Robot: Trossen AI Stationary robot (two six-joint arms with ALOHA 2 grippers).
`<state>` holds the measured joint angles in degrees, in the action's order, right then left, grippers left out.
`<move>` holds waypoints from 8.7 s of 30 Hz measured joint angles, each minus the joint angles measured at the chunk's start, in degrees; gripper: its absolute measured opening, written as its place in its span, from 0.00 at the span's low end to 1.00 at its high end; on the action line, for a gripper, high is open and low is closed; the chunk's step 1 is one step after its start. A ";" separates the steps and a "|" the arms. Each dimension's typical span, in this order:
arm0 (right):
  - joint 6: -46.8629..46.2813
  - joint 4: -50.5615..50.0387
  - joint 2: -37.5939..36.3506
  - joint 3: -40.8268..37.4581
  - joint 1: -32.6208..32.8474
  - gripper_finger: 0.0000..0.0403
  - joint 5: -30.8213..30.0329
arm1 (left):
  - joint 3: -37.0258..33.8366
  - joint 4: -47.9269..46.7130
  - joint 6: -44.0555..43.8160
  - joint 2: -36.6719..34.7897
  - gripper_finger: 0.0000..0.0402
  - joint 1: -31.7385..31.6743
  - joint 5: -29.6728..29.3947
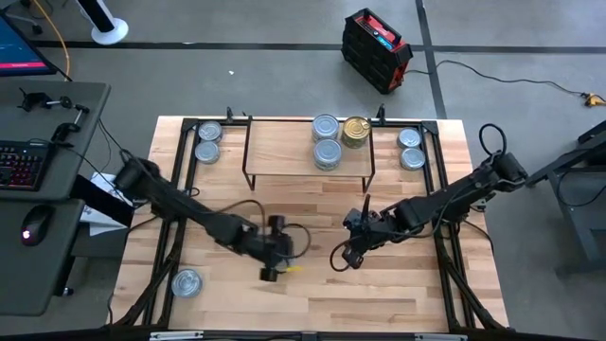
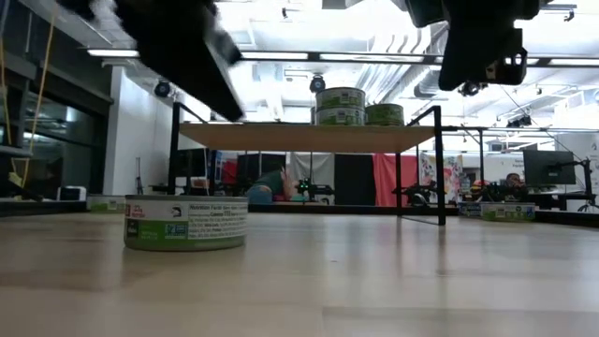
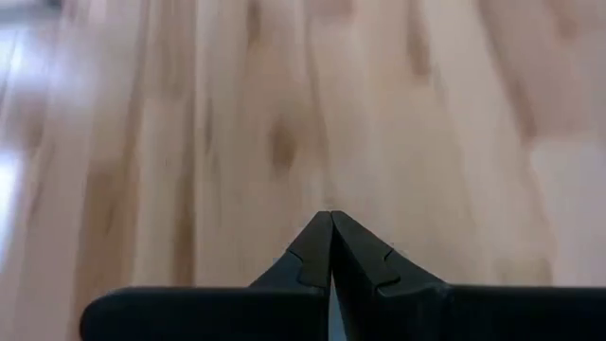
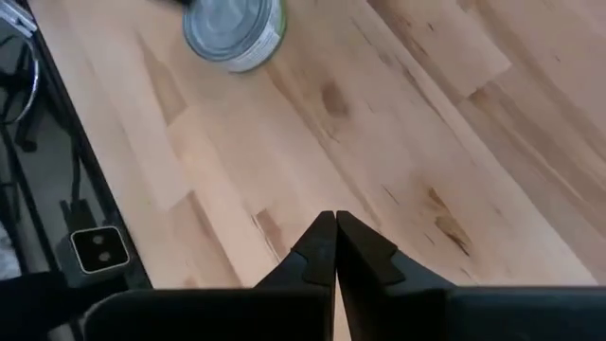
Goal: Stack canned seafood by type on shelf
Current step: Stack the light green tuna can on top of the other light green tuna can on the shelf
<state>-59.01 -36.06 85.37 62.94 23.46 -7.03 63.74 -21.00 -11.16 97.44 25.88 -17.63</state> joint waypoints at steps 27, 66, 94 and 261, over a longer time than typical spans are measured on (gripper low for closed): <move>9.91 38.21 29.90 0.11 -5.72 0.00 6.56 | -26.33 25.44 -15.28 -3.58 0.00 5.89 -4.97; 8.86 27.98 20.94 -0.13 -5.78 0.00 -3.93 | -18.62 35.37 -13.20 7.25 0.00 1.37 -2.45; 11.43 37.57 18.68 0.00 -5.66 0.00 -3.40 | -18.90 40.95 -19.06 7.65 0.00 1.50 -3.45; -4.53 7.15 1.65 14.97 -51.62 0.68 7.48 | -18.82 8.57 -32.30 -25.34 0.00 8.12 -8.02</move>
<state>-63.54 -28.91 87.02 77.91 -28.15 0.45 44.93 -12.44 -43.46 72.10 34.00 -25.65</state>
